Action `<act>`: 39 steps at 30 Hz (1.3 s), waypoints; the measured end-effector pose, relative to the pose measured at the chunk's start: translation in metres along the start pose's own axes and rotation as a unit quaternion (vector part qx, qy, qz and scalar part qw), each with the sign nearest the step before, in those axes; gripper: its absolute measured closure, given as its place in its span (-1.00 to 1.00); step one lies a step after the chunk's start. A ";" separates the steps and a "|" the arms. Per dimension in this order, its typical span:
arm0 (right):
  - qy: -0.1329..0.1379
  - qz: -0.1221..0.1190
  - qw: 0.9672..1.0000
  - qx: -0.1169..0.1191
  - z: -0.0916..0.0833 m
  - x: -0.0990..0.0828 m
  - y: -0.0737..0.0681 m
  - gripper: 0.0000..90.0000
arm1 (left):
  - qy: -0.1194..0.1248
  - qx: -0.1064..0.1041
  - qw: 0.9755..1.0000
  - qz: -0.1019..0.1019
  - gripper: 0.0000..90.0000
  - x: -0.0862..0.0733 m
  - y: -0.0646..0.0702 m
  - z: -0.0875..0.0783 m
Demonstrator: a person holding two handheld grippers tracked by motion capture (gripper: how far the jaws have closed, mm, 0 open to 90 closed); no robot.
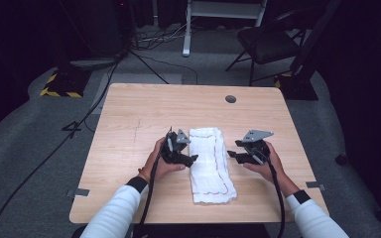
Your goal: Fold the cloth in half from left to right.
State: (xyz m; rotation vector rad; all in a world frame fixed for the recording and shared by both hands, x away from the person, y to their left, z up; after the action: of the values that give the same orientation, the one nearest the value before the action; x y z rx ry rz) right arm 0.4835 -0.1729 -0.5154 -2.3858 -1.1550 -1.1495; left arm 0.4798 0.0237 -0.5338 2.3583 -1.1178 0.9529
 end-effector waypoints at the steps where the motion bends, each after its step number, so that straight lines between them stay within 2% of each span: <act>1: -0.001 0.003 1.000 -0.001 0.004 0.004 0.003 0.02 | -0.001 0.010 1.000 -0.001 -0.50 0.003 -0.006 0.003; 3: 0.000 0.004 1.000 -0.004 0.008 0.008 0.006 0.03 | 0.000 0.013 1.000 -0.006 -0.49 0.005 -0.011 0.006; 5: -0.004 0.007 1.000 -0.008 0.022 0.017 0.012 0.05 | -0.001 0.017 1.000 -0.023 -0.47 0.011 -0.024 0.014; 7: -0.012 0.008 1.000 -0.011 0.032 0.020 0.016 0.08 | -0.002 0.018 0.999 -0.028 -0.47 0.013 -0.028 0.017; 9: -0.017 0.010 1.000 -0.012 0.037 0.020 0.017 0.09 | -0.007 0.034 0.999 -0.031 -0.46 0.015 -0.037 0.023; 10: -0.027 0.001 0.999 -0.018 0.047 0.022 0.020 0.14 | -0.010 0.040 0.999 -0.036 -0.46 0.018 -0.043 0.028; 11: -0.027 0.001 0.999 -0.018 0.047 0.022 0.020 0.14 | -0.010 0.040 0.999 -0.036 -0.45 0.018 -0.043 0.028; 12: -0.028 0.000 0.999 -0.019 0.055 0.026 0.021 0.17 | -0.009 0.044 0.998 -0.044 -0.45 0.021 -0.048 0.034; 17: -0.028 0.011 0.999 -0.017 0.067 0.032 0.023 0.19 | -0.018 0.048 0.998 -0.048 -0.44 0.023 -0.055 0.044; 19: -0.035 0.017 0.999 -0.025 0.076 0.034 0.028 0.19 | -0.019 0.049 0.997 -0.054 -0.46 0.023 -0.058 0.048; 21: -0.034 0.027 0.999 -0.025 0.080 0.034 0.031 0.25 | -0.021 0.047 0.997 -0.061 -0.47 0.023 -0.061 0.051; 23: -0.035 0.029 0.999 -0.024 0.083 0.033 0.033 0.28 | -0.022 0.051 0.997 -0.061 -0.48 0.023 -0.064 0.054; 25: -0.044 0.031 0.998 -0.029 0.088 0.031 0.036 0.29 | -0.024 0.045 0.996 -0.067 -0.51 0.023 -0.066 0.057; 26: -0.053 0.040 0.998 -0.021 0.092 0.028 0.038 0.21 | -0.024 0.040 0.996 -0.069 -0.53 0.023 -0.066 0.058; 27: -0.053 0.040 0.998 -0.021 0.092 0.028 0.038 0.21 | -0.023 0.038 0.996 -0.071 -0.53 0.023 -0.066 0.059; 29: -0.053 0.057 0.997 -0.017 0.096 0.028 0.042 0.15 | -0.019 0.032 0.996 -0.077 -0.53 0.023 -0.066 0.062; 34: -0.061 0.061 0.996 -0.011 0.101 0.030 0.046 0.09 | -0.017 0.029 0.997 -0.074 -0.54 0.023 -0.066 0.062; 37: -0.065 0.079 0.995 0.019 0.102 0.029 0.047 0.18 | -0.017 0.027 0.997 -0.067 -0.51 0.024 -0.066 0.062; 38: -0.064 0.076 0.995 0.032 0.102 0.030 0.046 0.36 | -0.017 0.026 0.997 -0.066 -0.47 0.023 -0.065 0.062; 39: -0.063 0.076 0.994 0.041 0.102 0.030 0.044 0.45 | -0.015 0.021 0.998 -0.063 -0.42 0.024 -0.065 0.062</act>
State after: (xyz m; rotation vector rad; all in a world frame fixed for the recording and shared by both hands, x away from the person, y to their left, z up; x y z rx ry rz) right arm 0.5840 -0.1321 -0.5550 -2.4639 -1.0150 -0.8980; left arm 0.5677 0.0157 -0.5633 2.4521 -0.9556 0.9084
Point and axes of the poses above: each handheld gripper's, and its own axes: z roughly forward along the jaws, x roughly out of its top, y roughly to its right, the point moved 9 cm from there along z, roughly forward along the jaws, and after that the axes turned 2 degrees about -x, right-handed, at the moved point
